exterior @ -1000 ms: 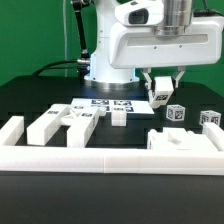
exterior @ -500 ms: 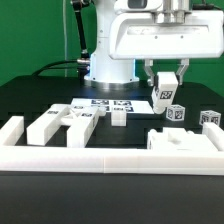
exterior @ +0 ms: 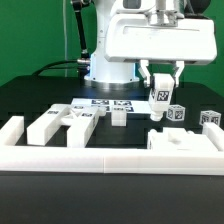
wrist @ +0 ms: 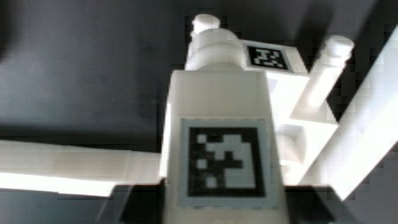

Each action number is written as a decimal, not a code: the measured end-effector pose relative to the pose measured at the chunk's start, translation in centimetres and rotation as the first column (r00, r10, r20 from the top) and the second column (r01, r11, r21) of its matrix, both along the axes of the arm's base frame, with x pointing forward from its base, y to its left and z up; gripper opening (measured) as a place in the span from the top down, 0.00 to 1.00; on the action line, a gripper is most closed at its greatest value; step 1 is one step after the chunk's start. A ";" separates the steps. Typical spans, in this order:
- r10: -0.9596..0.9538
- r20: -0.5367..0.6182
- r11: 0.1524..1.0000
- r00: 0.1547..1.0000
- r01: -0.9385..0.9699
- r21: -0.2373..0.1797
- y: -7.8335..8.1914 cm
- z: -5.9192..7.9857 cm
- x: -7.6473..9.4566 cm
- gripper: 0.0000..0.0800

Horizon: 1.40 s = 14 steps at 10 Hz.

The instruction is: Assemble chair

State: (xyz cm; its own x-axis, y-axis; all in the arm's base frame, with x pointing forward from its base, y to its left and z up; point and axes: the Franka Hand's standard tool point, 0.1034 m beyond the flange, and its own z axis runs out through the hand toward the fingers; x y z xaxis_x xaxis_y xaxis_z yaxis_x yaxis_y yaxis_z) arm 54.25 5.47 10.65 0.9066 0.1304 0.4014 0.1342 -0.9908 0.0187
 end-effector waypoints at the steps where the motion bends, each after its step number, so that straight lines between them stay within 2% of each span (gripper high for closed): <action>1: 0.006 0.016 1.000 1.000 -0.006 0.006 0.6 0.9 1.5 0.64; 2: 0.009 0.036 1.000 0.999 -0.010 0.010 1.0 1.2 3.2 0.64; 3: 0.012 0.045 1.000 0.999 -0.012 0.011 1.3 0.9 3.8 0.64; 7: 0.024 0.059 1.000 0.998 -0.025 0.010 1.9 0.7 3.9 0.64; 10: 0.053 0.087 0.998 0.995 -0.056 0.026 4.4 1.0 6.8 0.64; 11: 0.058 0.089 0.998 0.994 -0.061 0.025 4.7 0.6 7.2 0.64; 14: 0.058 0.086 0.998 0.995 -0.060 0.024 4.6 0.5 7.1 0.64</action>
Offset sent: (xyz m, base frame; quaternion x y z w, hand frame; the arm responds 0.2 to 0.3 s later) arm 0.0067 0.0030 -0.0056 -0.0608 0.0629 -0.0259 0.9958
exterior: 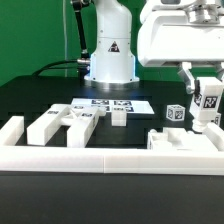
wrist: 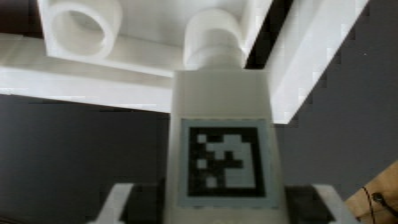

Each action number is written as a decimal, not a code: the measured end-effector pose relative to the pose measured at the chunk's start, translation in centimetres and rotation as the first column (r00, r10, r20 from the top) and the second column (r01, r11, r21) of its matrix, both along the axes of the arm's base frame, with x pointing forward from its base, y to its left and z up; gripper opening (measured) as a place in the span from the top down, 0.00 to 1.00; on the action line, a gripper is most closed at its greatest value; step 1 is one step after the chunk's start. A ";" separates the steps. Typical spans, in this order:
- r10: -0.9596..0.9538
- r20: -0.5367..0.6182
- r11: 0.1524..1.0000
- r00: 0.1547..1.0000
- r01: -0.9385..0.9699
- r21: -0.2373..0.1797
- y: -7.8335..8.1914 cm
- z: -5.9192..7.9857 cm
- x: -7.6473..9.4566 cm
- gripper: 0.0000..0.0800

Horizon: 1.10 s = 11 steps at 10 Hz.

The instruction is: Assemble chair

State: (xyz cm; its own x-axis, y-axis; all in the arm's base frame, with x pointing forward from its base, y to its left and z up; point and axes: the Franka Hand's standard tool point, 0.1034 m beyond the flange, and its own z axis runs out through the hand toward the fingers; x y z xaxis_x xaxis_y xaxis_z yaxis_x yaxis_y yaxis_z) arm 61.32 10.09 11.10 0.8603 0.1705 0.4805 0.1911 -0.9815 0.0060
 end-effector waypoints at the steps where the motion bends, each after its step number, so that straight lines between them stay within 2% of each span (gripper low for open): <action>1: 0.001 -0.001 1.000 1.000 -0.001 -0.001 0.0 -0.1 0.0 0.64; 5: 0.015 0.011 1.000 1.000 -0.015 -0.005 0.2 -0.6 1.9 0.64; 8: 0.014 0.026 1.000 1.000 -0.014 -0.005 0.2 -0.7 2.0 0.64; 11: 0.016 0.020 1.000 1.000 -0.015 -0.006 0.3 -1.4 1.8 0.64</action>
Offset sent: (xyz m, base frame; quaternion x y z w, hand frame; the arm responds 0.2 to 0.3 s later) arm 0.0307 0.0098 -0.0038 0.0149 0.0151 -0.0157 0.9997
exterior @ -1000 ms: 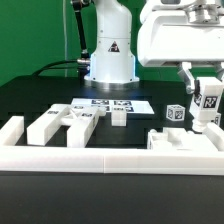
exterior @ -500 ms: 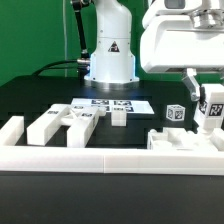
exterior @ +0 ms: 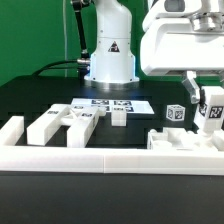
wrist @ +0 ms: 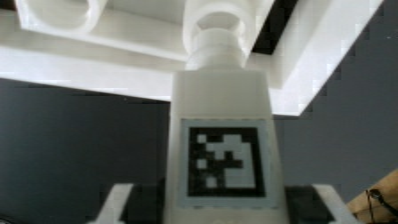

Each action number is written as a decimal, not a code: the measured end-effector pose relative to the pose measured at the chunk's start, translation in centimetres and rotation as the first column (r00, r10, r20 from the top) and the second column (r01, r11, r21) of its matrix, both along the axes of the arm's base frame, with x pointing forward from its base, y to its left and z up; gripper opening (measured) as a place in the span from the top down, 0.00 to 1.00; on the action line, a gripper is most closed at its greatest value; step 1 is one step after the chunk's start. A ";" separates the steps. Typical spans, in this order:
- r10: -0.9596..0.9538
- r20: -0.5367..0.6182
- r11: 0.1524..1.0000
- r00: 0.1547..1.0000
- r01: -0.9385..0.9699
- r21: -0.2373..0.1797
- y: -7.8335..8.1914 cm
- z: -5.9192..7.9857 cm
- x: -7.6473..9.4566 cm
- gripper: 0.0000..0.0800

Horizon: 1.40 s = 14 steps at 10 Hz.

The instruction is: Assemble chair

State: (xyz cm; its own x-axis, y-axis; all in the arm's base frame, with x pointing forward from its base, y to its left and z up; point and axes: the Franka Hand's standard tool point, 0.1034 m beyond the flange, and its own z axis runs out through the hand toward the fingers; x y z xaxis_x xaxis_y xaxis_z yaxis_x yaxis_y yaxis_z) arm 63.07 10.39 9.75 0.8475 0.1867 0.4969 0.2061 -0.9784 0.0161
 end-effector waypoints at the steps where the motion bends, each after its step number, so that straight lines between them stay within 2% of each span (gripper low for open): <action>1: 0.001 -0.003 1.000 1.000 -0.001 -0.001 0.0 -0.2 0.0 0.64; 5: 0.008 -0.016 1.000 1.000 -0.008 -0.004 0.3 -1.6 -0.5 0.64; 10: 0.006 0.085 1.000 0.996 -0.006 -0.003 0.4 -1.7 -1.0 0.64; 13: 0.007 0.088 1.000 0.996 -0.007 -0.003 0.6 -1.7 -1.1 0.63; 14: 0.007 0.088 1.000 0.996 -0.007 -0.003 0.6 -1.7 -1.2 0.37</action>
Offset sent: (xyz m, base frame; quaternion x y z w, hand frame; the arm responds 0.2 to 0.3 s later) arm 0.0004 0.0045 -0.0061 -0.0044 0.0098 0.0060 0.9999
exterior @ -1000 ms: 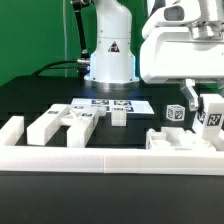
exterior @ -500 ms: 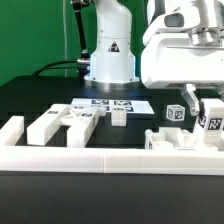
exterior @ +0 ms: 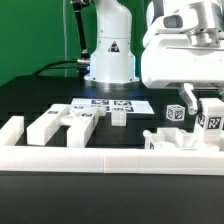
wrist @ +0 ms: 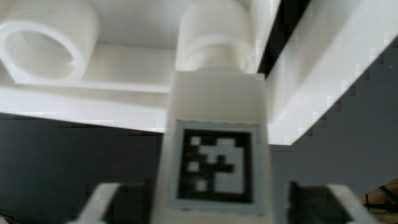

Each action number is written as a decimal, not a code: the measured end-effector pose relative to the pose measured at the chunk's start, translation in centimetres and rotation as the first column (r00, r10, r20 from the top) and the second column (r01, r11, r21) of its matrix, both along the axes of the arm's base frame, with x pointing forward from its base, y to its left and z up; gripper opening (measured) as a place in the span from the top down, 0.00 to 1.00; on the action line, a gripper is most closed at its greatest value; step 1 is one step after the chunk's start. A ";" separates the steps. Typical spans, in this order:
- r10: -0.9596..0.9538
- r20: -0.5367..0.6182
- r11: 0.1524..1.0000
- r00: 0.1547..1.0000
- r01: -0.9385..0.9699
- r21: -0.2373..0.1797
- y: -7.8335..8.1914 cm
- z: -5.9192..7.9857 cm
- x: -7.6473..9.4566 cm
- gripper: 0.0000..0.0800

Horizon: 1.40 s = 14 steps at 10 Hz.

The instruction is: Assemble chair

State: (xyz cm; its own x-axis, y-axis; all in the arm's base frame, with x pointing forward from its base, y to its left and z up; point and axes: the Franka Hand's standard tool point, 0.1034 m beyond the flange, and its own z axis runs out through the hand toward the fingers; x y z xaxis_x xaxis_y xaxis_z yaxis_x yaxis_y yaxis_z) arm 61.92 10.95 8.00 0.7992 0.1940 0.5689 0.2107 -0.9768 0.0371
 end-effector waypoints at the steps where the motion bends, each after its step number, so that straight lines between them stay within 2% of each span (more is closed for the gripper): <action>1: 0.000 0.000 1.000 1.000 0.000 0.000 0.0 0.0 0.0 0.37; 2: 0.000 0.000 1.000 1.000 0.000 0.000 0.0 0.0 0.0 0.23; 4: 0.002 -0.015 1.000 1.000 -0.002 -0.005 -0.2 0.1 0.0 0.19; 9: 0.010 -0.048 1.000 0.999 -0.011 -0.012 -0.6 2.3 0.9 0.19; 12: 0.019 -0.125 1.000 0.992 -0.021 -0.013 -0.2 1.6 0.5 0.19; 14: 0.024 -0.298 0.999 0.954 -0.031 -0.016 0.0 1.1 0.2 0.19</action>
Offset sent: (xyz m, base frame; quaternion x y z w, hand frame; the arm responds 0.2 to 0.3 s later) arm -0.0016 -0.0095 0.0095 -0.0032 -0.0341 -0.0101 0.9994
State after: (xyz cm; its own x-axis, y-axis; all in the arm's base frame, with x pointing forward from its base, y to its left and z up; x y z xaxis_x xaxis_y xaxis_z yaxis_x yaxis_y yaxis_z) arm 62.15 10.95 9.09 0.9260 0.2271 0.3015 0.2419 -0.9702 -0.0121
